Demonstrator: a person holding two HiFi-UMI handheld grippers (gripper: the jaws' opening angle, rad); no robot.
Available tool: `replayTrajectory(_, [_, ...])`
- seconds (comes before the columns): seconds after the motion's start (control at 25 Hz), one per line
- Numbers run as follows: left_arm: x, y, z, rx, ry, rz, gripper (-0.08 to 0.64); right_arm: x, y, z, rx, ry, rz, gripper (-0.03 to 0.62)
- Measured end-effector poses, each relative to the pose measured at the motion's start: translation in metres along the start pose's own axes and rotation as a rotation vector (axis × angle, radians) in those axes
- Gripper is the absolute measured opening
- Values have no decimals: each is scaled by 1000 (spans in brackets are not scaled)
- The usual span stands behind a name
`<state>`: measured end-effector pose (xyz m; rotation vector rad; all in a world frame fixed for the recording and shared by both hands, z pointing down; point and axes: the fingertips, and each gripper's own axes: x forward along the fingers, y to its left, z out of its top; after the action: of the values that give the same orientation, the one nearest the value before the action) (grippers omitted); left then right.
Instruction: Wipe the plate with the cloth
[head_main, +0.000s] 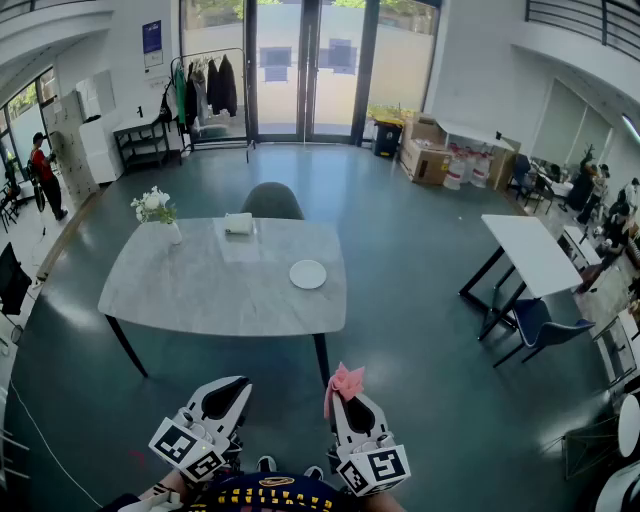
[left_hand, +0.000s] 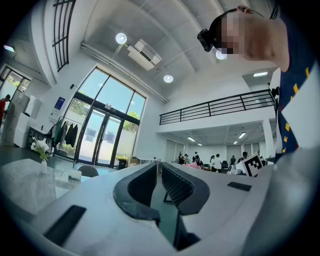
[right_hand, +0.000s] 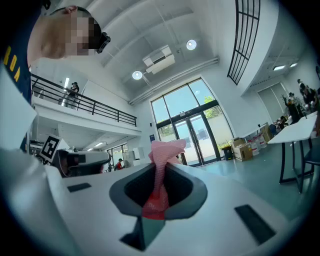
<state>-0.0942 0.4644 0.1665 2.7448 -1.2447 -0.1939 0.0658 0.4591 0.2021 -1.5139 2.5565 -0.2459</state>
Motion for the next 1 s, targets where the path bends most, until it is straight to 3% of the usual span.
replayTrajectory(0.52, [34,-30,-25,-43,53,7,34,-23,-45,-10,44,42,1,40])
replayTrajectory(0.76, [58,-12,-29,-52,62,20,34,-7,-65,-15,50,68,-17,40])
replayTrajectory(1.0, [106,15,-39,-73,76,-22,34,25,-98,-21,42,102,-68,41])
